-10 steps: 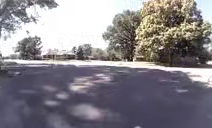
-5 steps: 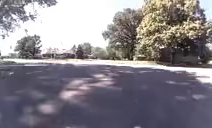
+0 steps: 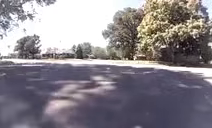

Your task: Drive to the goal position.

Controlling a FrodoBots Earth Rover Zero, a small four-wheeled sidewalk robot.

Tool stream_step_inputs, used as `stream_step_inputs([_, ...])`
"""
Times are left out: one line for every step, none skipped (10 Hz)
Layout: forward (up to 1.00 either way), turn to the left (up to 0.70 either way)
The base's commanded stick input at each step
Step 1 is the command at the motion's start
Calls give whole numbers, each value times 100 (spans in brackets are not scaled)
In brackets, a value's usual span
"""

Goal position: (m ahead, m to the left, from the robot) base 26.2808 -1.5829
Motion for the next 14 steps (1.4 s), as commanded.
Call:
stream_step_inputs([100,0])
stream_step_inputs([100,0])
stream_step_inputs([100,0])
stream_step_inputs([100,0])
stream_step_inputs([100,0])
stream_step_inputs([100,0])
stream_step_inputs([100,0])
stream_step_inputs([100,0])
stream_step_inputs([100,0])
stream_step_inputs([100,0])
stream_step_inputs([100,0])
stream_step_inputs([100,0])
stream_step_inputs([100,0])
stream_step_inputs([100,0])
